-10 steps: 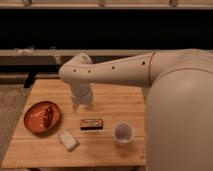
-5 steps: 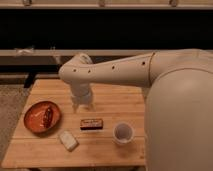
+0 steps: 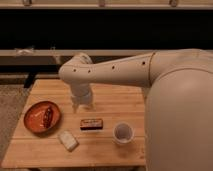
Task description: Knock the bottle over
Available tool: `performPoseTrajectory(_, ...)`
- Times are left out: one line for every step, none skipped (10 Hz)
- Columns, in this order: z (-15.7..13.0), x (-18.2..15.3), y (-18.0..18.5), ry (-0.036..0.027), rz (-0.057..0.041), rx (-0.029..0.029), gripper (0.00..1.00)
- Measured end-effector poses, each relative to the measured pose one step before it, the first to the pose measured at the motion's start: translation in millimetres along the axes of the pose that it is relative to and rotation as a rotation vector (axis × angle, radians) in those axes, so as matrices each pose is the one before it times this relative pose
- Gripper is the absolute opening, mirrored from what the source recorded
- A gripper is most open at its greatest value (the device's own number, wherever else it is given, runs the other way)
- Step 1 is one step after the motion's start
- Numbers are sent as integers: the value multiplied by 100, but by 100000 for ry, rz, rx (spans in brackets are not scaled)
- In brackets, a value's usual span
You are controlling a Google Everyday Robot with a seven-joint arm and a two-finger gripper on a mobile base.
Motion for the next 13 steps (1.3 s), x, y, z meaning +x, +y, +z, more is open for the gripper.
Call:
performPoseTrajectory(3, 7, 8, 16, -20, -1, 65)
performPoseTrajectory(0, 0, -2, -8, -24, 52, 65)
performPoseTrajectory(-99, -85, -47, 86, 261, 513, 65)
performPoseTrajectory(-129, -563, 45, -498, 114, 1047, 65)
performPoseTrajectory(-93, -972, 99, -538, 138, 1488, 65)
performPoseTrajectory(-220, -1453, 290, -878, -144, 1652, 65)
performPoseTrajectory(-314, -1092, 69, -857, -283, 949, 65)
performPoseTrajectory(-522, -1432, -3, -1321, 61, 981, 65)
performPoseTrajectory(-247, -1041, 72, -717, -55, 540, 65)
performPoseTrajectory(-99, -1103, -207, -677, 132, 349, 65)
performPoseTrajectory(2, -983, -339, -461, 332, 217, 65)
performPoseTrajectory(75, -1202, -272, -425, 631, -245, 65)
performPoseTrajectory(161, -997, -25, -375, 291, -198, 65)
